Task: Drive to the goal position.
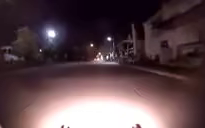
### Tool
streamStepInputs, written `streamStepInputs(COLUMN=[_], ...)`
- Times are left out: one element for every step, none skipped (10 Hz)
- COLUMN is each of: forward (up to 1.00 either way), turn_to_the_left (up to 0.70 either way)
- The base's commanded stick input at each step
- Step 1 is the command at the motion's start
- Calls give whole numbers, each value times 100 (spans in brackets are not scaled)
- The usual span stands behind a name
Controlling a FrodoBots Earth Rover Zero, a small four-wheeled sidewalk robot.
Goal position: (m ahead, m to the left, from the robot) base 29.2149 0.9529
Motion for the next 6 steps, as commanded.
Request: streamStepInputs(forward=[85, 85, 85, 85, 85, 85], turn_to_the_left=[0, 0, 0, 0, 0, 0])
